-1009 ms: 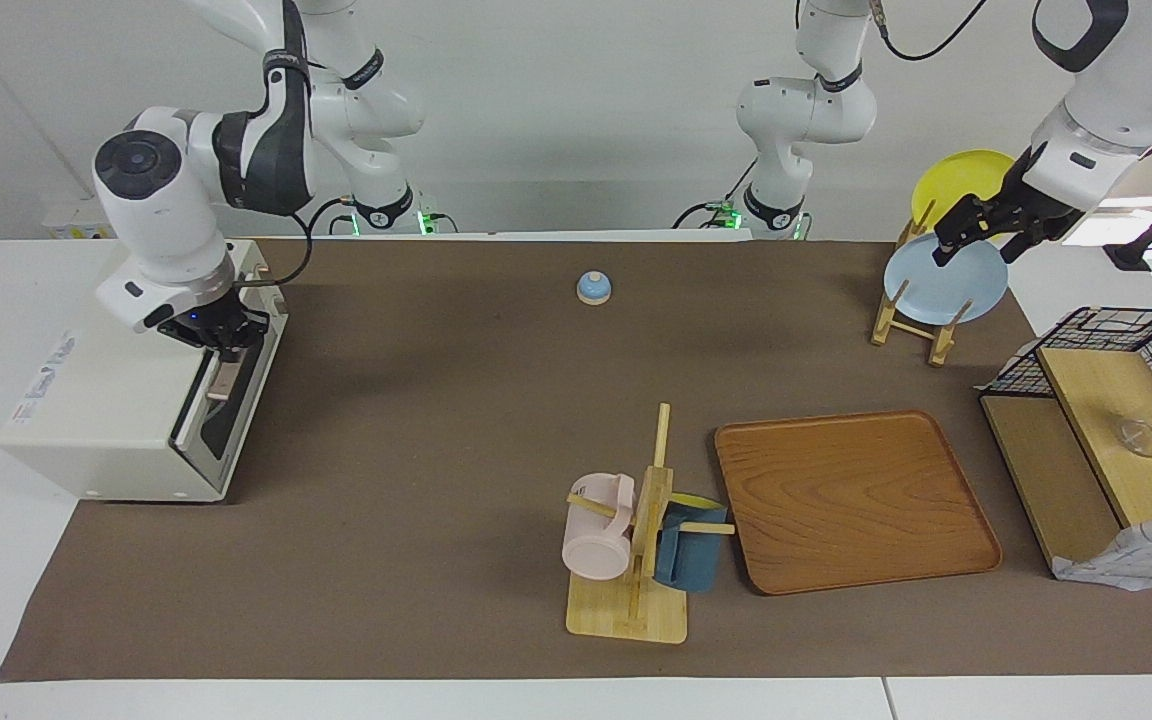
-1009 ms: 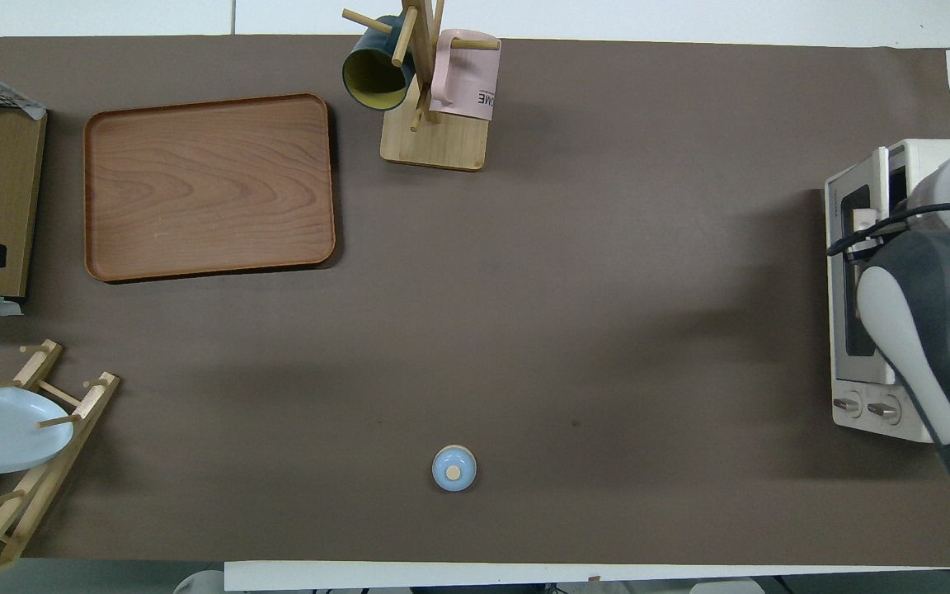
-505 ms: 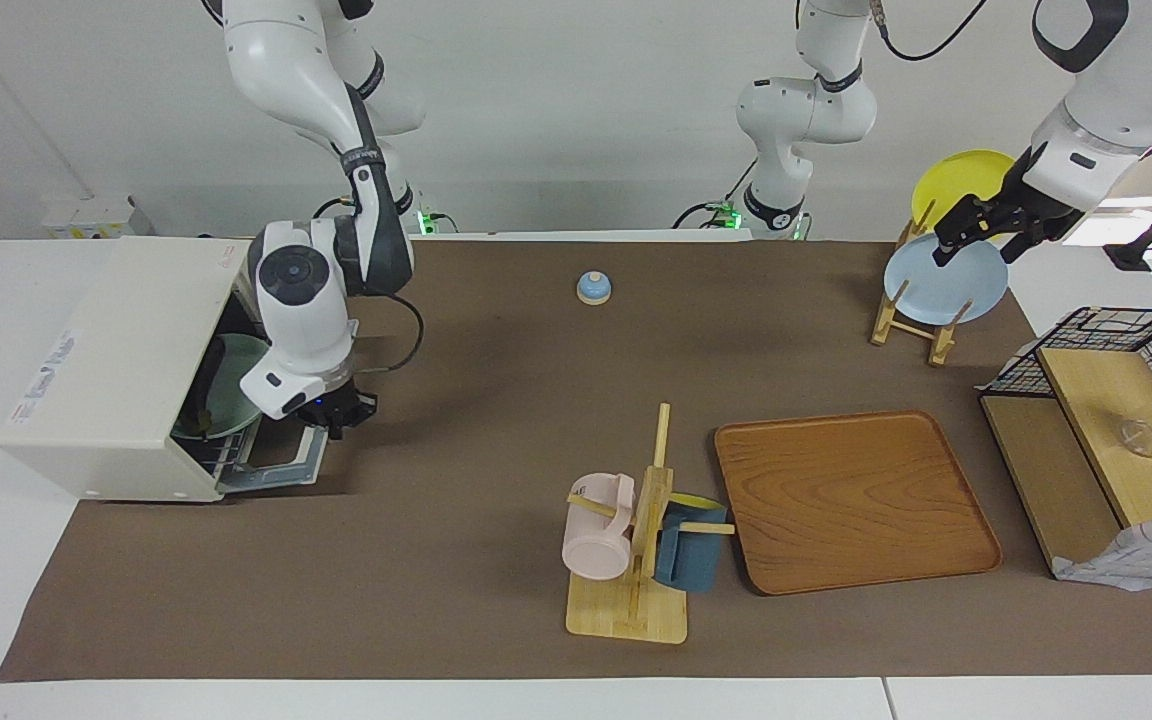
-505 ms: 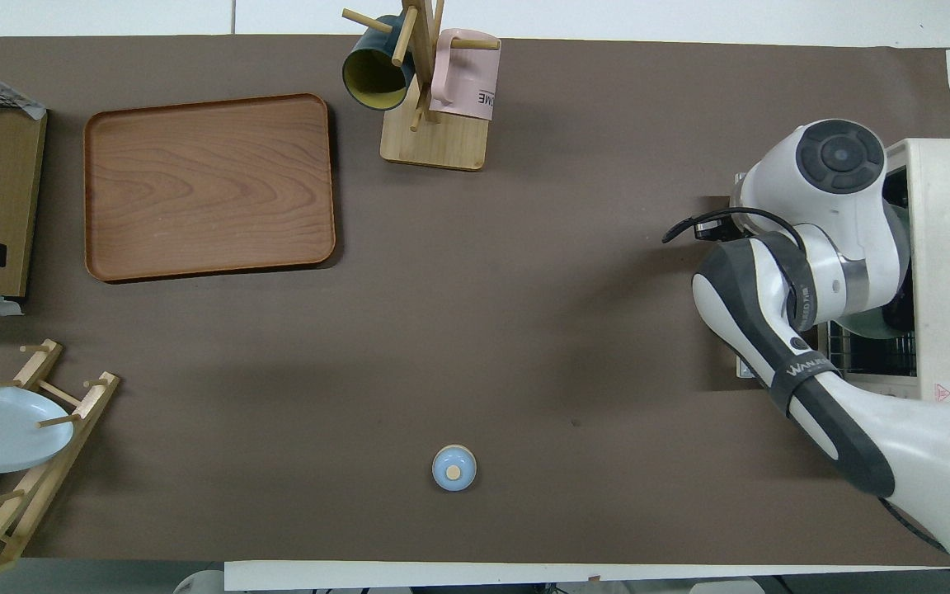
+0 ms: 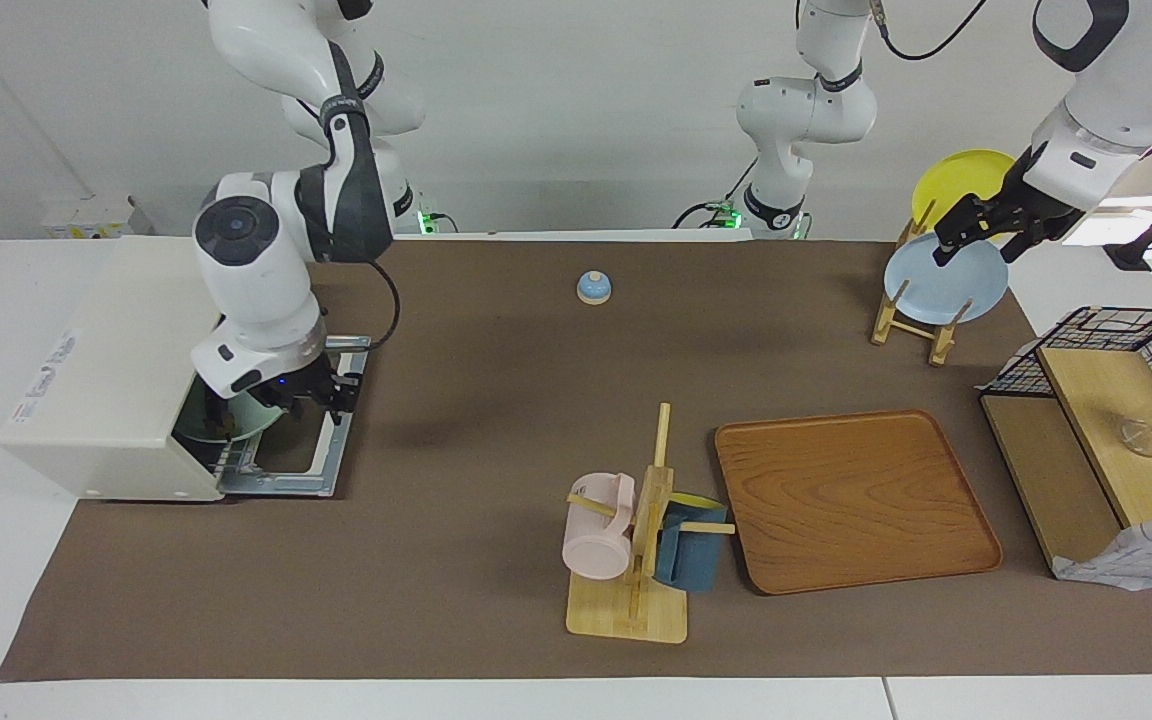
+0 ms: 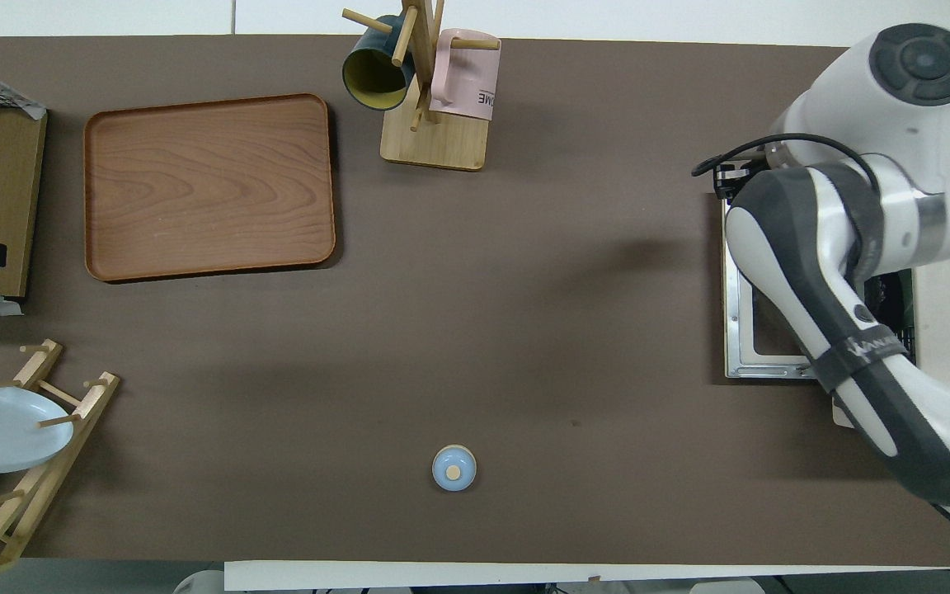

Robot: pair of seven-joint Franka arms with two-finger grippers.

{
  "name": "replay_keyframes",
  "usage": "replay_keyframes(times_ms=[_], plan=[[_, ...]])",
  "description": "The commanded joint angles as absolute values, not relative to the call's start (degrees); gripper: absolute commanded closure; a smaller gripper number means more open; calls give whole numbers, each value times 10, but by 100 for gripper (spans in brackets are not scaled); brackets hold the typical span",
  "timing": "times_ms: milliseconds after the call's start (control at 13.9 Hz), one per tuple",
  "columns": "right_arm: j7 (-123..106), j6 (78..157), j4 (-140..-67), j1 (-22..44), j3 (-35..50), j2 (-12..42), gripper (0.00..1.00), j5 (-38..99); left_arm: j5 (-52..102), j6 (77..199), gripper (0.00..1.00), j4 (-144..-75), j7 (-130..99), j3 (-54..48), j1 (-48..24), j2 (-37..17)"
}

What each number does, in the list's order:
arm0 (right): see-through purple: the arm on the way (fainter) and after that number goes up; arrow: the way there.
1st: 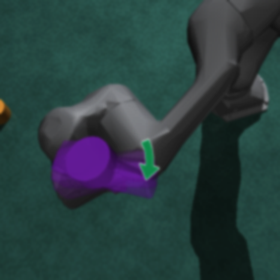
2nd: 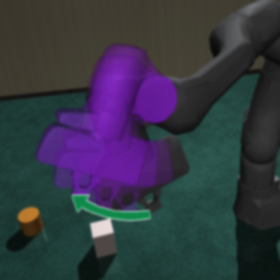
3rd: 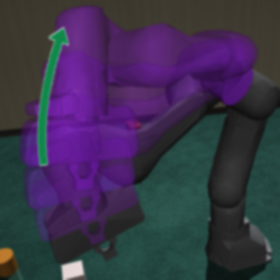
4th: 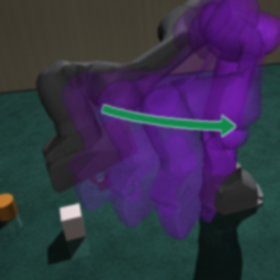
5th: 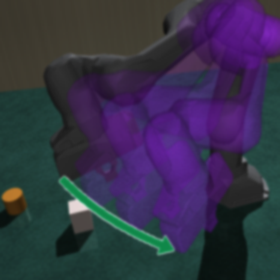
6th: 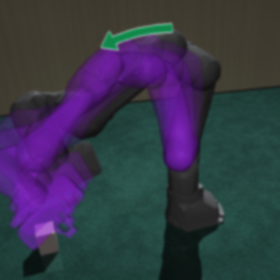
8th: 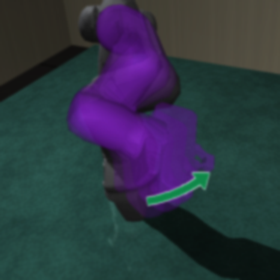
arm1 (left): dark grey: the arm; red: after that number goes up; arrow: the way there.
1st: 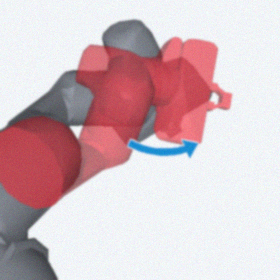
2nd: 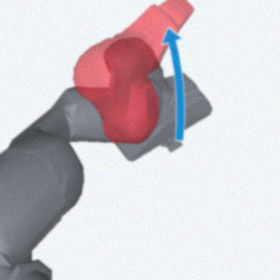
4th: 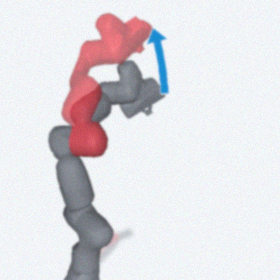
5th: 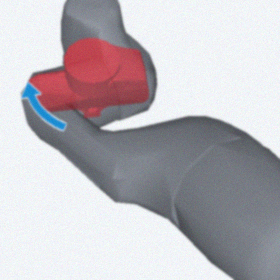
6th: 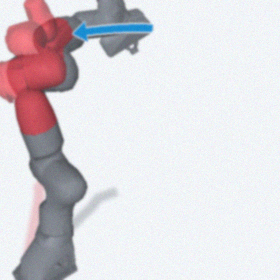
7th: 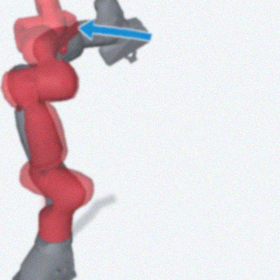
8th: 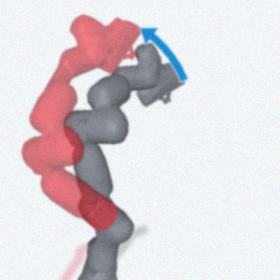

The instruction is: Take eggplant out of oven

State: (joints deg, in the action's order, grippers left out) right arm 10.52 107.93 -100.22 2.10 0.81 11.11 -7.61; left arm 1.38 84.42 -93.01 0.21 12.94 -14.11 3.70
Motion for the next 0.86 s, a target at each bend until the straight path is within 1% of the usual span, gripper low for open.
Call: replay_keyframes(times_ms=[0, 144, 360, 432, 505, 577, 649, 793], plan=[[77, 1123, -1086, -11, 12, 89, 39, -71, 18, 832, 0, -922, 11, 127, -137, 34], [66, 1172, -1128, -24, 11, 80, 40, -71, 18, 832, 0, -922, 11, 127, -137, 34], [67, 1202, -1143, -25, 11, 89, 41, -71, 18, 832, 0, -922, 11, 127, -137, 34], [66, 1203, -1144, -24, 11, 94, 46, -72, 18, 832, 0, -922, 11, 127, -137, 34], [65, 1203, -1146, -25, 11, 99, 62, -73, 18, 832, 0, -922, 11, 127, -137, 34], [63, 1199, -1145, -25, 11, 100, 91, -75, 18, 832, 0, -923, 11, 127, -137, 34], [63, 1193, -1143, -19, 11, 100, 100, -84, 18, 832, 0, -922, 11, 127, -137, 34], [66, 1174, -1136, -16, 12, 101, 100, -105, 18, 831, 0, -922, 11, 127, -137, 34]])
